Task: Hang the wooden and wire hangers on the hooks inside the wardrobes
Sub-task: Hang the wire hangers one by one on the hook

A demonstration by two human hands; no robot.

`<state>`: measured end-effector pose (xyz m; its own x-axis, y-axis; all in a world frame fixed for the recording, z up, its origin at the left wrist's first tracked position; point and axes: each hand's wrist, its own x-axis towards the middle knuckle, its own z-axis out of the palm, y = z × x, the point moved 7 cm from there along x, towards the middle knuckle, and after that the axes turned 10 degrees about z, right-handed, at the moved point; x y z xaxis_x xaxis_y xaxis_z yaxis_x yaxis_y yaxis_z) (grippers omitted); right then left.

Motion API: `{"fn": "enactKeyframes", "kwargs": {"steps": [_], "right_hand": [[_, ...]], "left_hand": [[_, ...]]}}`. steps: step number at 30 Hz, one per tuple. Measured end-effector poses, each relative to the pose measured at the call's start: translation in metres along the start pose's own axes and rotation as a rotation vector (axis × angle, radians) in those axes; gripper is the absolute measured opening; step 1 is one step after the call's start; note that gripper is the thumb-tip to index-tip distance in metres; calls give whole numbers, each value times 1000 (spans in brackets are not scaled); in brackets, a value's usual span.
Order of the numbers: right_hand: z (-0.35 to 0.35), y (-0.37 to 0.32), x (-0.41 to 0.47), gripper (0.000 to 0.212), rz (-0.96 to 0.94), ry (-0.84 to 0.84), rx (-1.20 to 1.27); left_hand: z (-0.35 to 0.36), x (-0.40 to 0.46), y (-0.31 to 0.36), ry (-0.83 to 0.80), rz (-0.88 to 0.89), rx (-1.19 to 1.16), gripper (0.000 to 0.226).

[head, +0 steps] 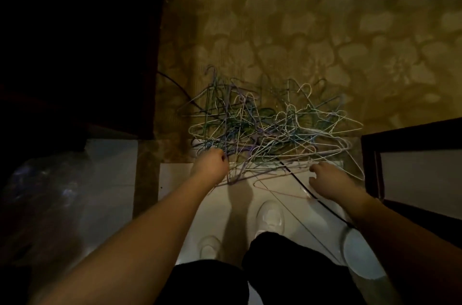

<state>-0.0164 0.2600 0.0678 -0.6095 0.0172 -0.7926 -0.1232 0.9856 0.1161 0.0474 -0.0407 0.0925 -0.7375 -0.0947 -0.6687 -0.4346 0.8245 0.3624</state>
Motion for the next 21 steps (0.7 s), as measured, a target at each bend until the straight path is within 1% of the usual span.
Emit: {"fn": "enactKeyframes", "kwargs": {"steps": [4, 5, 8, 13, 15, 17, 19, 21], "right_hand": [[11, -19, 77, 41, -30, 52, -14], [13, -22, 96, 41, -29, 65, -12], [17, -29, 146, 47, -3, 132, 27], [22, -30, 199, 71, 30, 246, 145], [27, -29, 213, 82, 46, 258, 156], [35, -28, 224, 87, 64, 229, 173], [43, -32, 230, 89, 69, 214, 181], [43, -37, 232, 90, 79, 238, 225]], "left_hand": [[34, 74, -24, -53, -21, 68, 10], [41, 93, -29, -63, -15, 78, 14], [60, 145, -40, -63, -10, 113, 39], [86, 206, -42, 44, -6, 181, 69], [98, 221, -42, 48, -17, 166, 84], [110, 230, -41, 34, -40, 104, 96], [117, 237, -38, 60, -37, 88, 96], [116, 238, -34, 114, -25, 73, 87]]}}
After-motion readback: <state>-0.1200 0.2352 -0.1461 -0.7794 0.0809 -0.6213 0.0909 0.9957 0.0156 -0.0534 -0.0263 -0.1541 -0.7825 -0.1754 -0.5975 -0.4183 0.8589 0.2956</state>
